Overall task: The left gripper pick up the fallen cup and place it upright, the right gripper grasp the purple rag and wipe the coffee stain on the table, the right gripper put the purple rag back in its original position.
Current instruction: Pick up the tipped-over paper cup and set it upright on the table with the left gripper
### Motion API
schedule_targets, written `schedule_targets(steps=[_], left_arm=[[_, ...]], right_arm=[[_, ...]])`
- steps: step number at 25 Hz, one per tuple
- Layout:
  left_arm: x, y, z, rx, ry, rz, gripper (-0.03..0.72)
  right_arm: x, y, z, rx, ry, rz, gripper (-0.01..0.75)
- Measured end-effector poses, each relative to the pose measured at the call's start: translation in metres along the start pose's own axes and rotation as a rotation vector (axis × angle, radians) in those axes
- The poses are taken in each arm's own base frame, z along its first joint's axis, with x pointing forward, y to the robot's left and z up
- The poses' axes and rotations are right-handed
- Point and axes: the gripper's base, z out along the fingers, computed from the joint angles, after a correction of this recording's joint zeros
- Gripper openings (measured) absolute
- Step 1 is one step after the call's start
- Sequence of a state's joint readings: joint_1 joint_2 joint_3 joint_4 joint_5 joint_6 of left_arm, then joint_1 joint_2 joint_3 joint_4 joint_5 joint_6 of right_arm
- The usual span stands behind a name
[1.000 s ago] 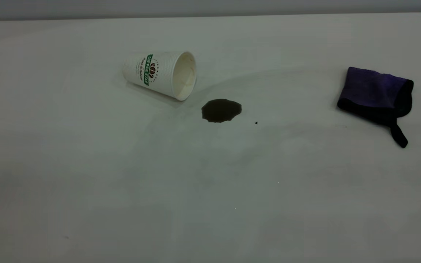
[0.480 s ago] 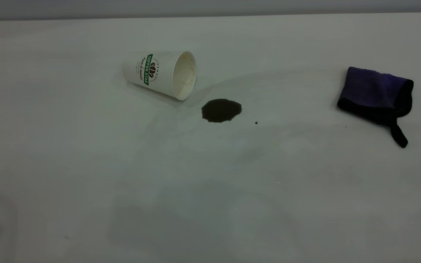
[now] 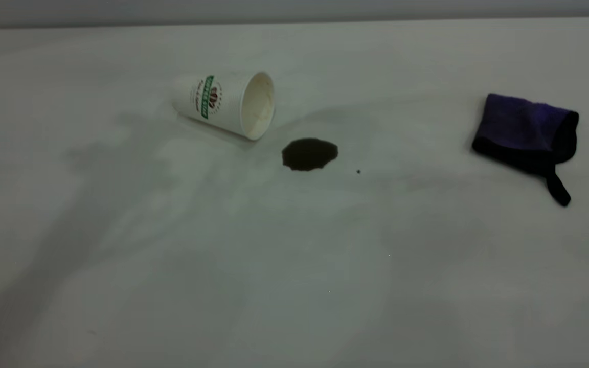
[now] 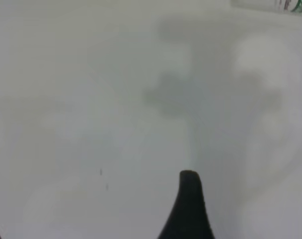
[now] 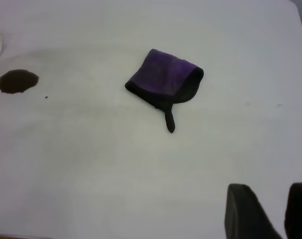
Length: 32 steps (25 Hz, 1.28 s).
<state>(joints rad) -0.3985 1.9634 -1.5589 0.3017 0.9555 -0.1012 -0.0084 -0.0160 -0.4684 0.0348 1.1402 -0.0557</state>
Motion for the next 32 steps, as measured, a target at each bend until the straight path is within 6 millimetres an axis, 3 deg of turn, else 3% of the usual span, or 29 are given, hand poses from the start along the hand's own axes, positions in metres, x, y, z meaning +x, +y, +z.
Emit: schedule_targets(steps=[3,8,11,14,24,32], left_arm=[[-0.041,-0.046,0.035,-0.013,0.062,0.087,0.708],[-0.087,-0.096,0.053,-0.018,0.028,0.177,0.708],[-0.106,-0.121,0.066,-0.045,-0.045,0.227,0.708],[-0.110,-0.142,0.086,-0.077,-0.059,0.264,0.707],[-0.108,-0.149,0.110,-0.162,-0.041,0.261,0.686],[-0.100,-0.149,0.145,-0.172,0.026,0.259,0.670]], right_arm=[[0.000,0.000,0.000,0.000,0.000,0.000,0.238],[0.000,0.000,0.000,0.000,0.000,0.000,0.238],[0.000,0.000,0.000,0.000,0.000,0.000,0.238],[0.000,0.000,0.000,0.000,0.000,0.000,0.238],[0.000,0.000,0.000,0.000,0.000,0.000,0.238],[0.000,0.000,0.000,0.000,0.000,0.000,0.238]])
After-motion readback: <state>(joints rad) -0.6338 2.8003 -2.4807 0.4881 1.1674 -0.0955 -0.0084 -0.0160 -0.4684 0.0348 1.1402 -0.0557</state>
